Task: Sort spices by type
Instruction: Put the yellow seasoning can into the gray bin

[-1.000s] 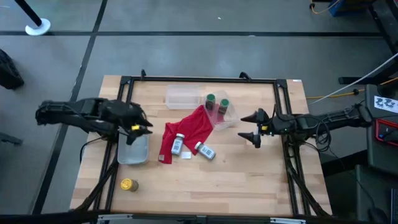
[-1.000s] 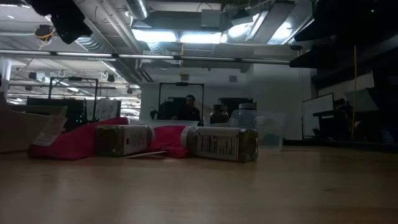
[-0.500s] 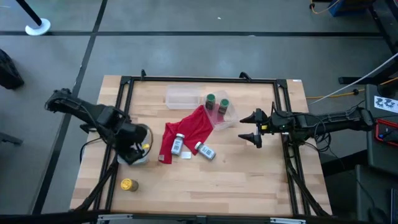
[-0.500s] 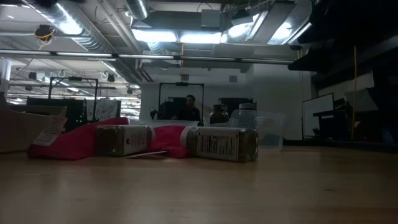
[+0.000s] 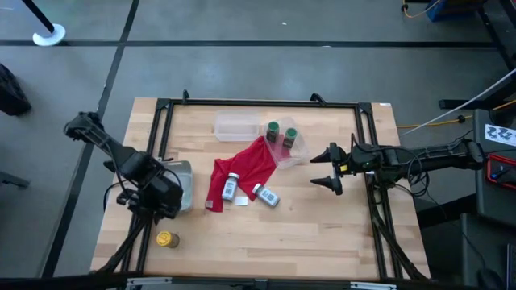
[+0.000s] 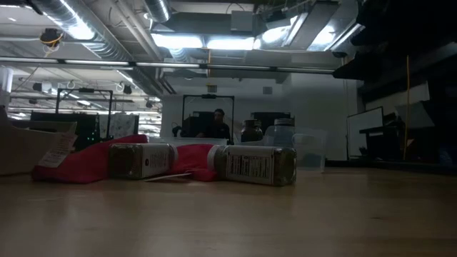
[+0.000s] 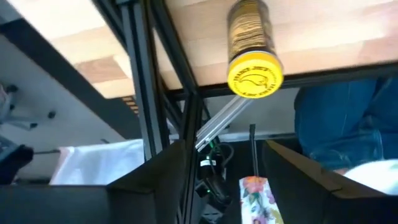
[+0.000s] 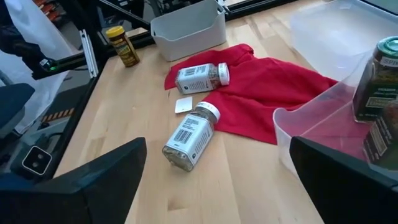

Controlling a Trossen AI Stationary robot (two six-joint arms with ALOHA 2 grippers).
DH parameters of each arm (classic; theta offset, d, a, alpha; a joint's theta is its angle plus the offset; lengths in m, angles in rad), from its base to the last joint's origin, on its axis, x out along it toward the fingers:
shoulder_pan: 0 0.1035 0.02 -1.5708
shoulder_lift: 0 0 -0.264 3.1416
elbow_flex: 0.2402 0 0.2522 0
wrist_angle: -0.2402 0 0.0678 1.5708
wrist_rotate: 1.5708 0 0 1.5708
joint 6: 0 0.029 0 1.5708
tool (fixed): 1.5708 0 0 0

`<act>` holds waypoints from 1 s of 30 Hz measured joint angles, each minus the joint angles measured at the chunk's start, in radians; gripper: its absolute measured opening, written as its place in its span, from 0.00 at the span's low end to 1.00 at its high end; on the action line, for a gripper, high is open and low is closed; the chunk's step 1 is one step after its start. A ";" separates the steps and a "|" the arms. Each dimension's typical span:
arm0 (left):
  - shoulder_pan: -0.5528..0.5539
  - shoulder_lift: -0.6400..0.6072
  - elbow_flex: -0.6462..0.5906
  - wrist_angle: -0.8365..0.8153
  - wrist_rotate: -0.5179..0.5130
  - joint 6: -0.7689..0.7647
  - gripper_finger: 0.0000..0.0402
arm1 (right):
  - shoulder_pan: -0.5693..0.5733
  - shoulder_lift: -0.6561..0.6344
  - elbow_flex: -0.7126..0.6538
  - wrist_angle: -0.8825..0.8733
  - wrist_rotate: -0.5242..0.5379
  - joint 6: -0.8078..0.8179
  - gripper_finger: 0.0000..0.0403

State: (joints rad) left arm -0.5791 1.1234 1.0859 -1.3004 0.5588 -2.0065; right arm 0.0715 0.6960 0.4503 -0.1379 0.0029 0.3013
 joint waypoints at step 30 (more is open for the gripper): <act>-0.150 0.271 -0.001 0.235 -0.092 0.092 0.55 | 0.000 -0.034 -0.038 -0.091 -0.015 -0.024 0.98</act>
State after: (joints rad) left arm -0.7292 1.3946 1.0851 -1.0653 0.4673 -1.9142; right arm 0.0713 0.6617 0.4119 -0.2294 -0.0118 0.2769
